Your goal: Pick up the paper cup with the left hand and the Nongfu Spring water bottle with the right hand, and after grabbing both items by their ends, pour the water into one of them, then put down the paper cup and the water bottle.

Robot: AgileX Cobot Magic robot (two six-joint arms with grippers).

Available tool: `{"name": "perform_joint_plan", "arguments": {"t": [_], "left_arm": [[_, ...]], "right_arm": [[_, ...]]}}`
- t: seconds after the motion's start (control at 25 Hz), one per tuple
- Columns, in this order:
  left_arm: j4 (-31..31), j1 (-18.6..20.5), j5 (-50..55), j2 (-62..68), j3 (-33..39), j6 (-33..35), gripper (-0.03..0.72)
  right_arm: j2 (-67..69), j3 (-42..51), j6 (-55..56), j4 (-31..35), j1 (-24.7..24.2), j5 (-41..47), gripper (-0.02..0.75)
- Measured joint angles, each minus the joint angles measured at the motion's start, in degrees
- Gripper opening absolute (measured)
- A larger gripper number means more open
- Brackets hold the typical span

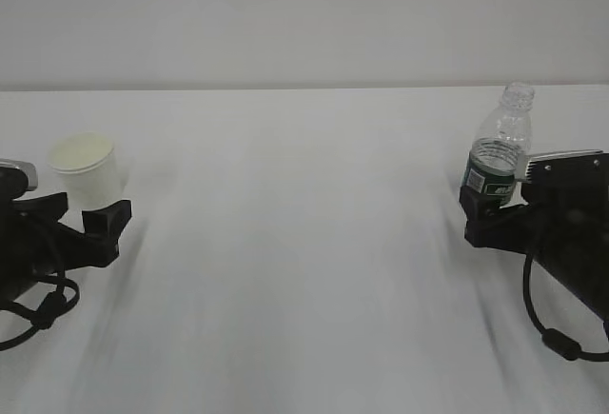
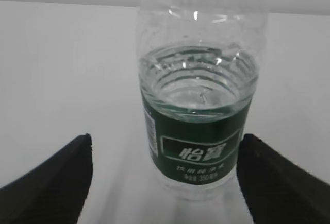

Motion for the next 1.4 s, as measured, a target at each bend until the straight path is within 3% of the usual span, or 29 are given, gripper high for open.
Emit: {"name": "perform_joint_plan", "arguments": {"t": [0.28, 0.8, 1.4], "left_arm": [[-3.0, 0.0, 0.0, 0.0, 0.0, 0.4, 0.636], [-3.2, 0.0, 0.0, 0.0, 0.0, 0.5, 0.630], [-3.2, 0.0, 0.0, 0.0, 0.0, 0.6, 0.613]], "right_arm": [[3.8, -3.6, -0.1, 1.9, 0.0, -0.1, 0.663], [9.1, -11.7, 0.0, 4.3, 0.0, -0.1, 0.661], [11.4, -14.9, 0.1, 5.7, 0.0, -0.2, 0.641]]}}
